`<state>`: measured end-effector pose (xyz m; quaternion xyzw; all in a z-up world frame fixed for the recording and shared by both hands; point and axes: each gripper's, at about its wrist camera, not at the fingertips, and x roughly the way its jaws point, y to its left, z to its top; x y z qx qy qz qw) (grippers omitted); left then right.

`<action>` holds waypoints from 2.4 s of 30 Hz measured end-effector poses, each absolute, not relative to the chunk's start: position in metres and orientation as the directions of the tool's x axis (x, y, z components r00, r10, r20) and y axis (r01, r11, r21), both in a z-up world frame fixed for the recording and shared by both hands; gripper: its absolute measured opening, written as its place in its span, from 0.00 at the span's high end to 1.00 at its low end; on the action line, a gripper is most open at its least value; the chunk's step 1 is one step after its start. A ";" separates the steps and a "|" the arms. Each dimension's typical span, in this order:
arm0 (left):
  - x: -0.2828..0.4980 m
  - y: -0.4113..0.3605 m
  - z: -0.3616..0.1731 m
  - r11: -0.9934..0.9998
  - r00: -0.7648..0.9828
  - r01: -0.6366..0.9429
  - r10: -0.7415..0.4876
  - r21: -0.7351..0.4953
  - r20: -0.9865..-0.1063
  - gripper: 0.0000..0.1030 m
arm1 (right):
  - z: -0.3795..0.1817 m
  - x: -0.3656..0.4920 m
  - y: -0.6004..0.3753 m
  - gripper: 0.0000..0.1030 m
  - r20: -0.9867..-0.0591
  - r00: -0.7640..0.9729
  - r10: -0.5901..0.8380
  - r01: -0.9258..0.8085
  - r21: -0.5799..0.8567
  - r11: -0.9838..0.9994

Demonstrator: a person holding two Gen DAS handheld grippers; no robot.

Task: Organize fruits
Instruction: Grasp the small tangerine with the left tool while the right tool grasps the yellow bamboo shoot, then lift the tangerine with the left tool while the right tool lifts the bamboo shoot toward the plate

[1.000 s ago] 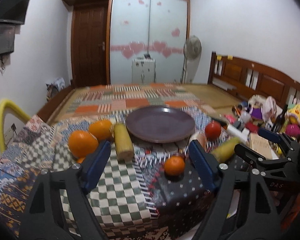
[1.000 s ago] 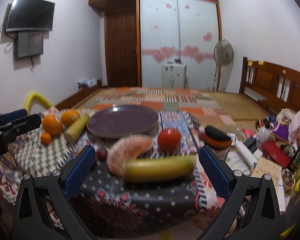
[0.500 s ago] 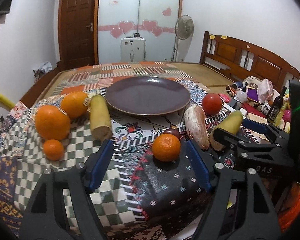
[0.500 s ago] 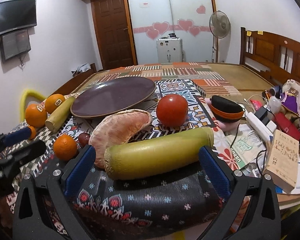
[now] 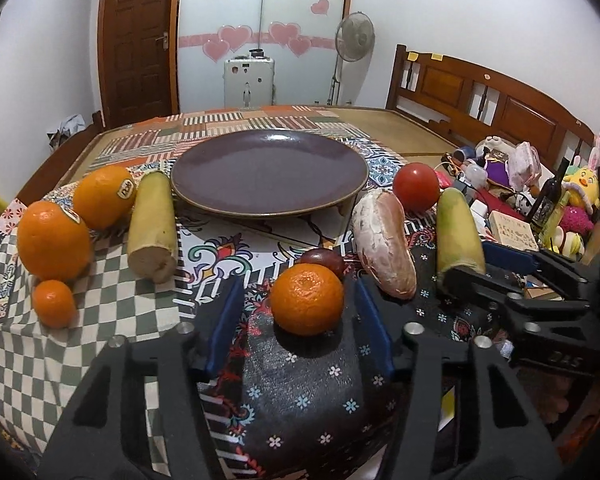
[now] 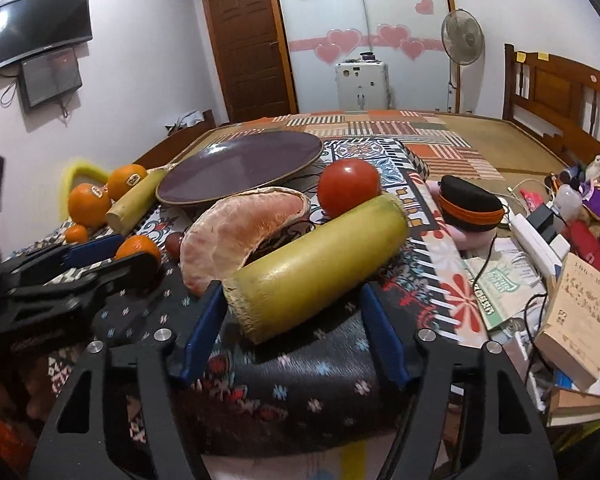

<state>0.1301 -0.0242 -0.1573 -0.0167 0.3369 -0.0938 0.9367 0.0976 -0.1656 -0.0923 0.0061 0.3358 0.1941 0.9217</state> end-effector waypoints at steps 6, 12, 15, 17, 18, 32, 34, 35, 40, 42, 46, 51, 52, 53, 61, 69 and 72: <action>0.134 -0.026 -0.164 0.975 0.735 0.179 -0.222 -0.132 -0.641 0.64 | -0.085 0.089 -0.173 0.37 -0.628 0.707 0.326 -0.342 0.100 0.934; 0.127 -0.026 -0.161 0.977 0.740 0.180 -0.210 -0.114 -0.639 0.65 | -0.071 0.090 -0.179 0.37 -0.605 0.724 0.331 -0.332 0.116 0.936; 0.121 -0.020 -0.156 0.981 0.751 0.165 -0.195 -0.106 -0.631 0.65 | -0.070 0.102 -0.181 0.37 -0.600 0.727 0.333 -0.306 0.150 0.940; 0.117 -0.016 -0.151 0.983 0.761 0.155 -0.184 -0.101 -0.622 0.65 | -0.071 0.113 -0.180 0.37 -0.596 0.726 0.342 -0.288 0.188 0.939; 0.115 -0.014 -0.149 0.983 0.764 0.152 -0.181 -0.099 -0.619 0.65 | -0.072 0.119 -0.179 0.37 -0.598 0.726 0.340 -0.278 0.197 0.940; 0.096 0.004 -0.146 0.988 0.787 0.131 -0.150 -0.076 -0.598 0.65 | -0.098 0.154 -0.165 0.28 -0.682 0.657 0.320 -0.238 0.215 0.947; 0.095 0.005 -0.145 0.988 0.789 0.128 -0.151 -0.080 -0.596 0.65 | -0.095 0.151 -0.169 0.34 -0.682 0.649 0.337 -0.254 0.223 0.941; 0.096 0.004 -0.144 0.989 0.789 0.126 -0.149 -0.080 -0.595 0.65 | -0.093 0.148 -0.170 0.39 -0.681 0.648 0.341 -0.263 0.220 0.939; 0.092 0.006 -0.143 0.989 0.793 0.122 -0.147 -0.083 -0.591 0.65 | -0.080 0.131 -0.175 0.61 -0.687 0.640 0.344 -0.320 0.168 0.932; 0.089 0.007 -0.141 0.989 0.798 0.122 -0.145 -0.079 -0.585 0.65 | -0.074 0.128 -0.176 0.63 -0.696 0.635 0.334 -0.346 0.130 0.929; 0.084 0.007 -0.139 0.989 0.804 0.120 -0.148 -0.086 -0.575 0.65 | -0.073 0.135 -0.178 0.61 -0.727 0.603 0.329 -0.374 0.107 0.921; 0.083 0.008 -0.137 0.988 0.806 0.120 -0.153 -0.096 -0.571 0.65 | -0.079 0.154 -0.163 0.50 -0.765 0.583 0.275 -0.359 0.061 0.931; 0.083 0.008 -0.136 0.988 0.807 0.120 -0.153 -0.095 -0.571 0.65 | -0.080 0.155 -0.162 0.49 -0.767 0.584 0.266 -0.357 0.052 0.933; 0.083 0.008 -0.135 0.989 0.808 0.120 -0.150 -0.091 -0.570 0.65 | -0.082 0.158 -0.163 0.48 -0.771 0.581 0.260 -0.349 0.053 0.936; 0.081 0.009 -0.128 0.990 0.817 0.122 -0.143 -0.076 -0.558 0.65 | -0.087 0.164 -0.184 0.59 -0.800 0.487 0.350 -0.334 0.200 0.921; 0.082 0.010 -0.127 0.990 0.819 0.112 -0.138 -0.080 -0.557 0.65 | -0.079 0.144 -0.179 0.65 -0.843 0.468 0.265 -0.416 0.054 0.908; 0.083 0.009 -0.126 0.991 0.819 0.113 -0.136 -0.076 -0.558 0.65 | -0.083 0.155 -0.173 0.65 -0.852 0.456 0.257 -0.420 0.048 0.906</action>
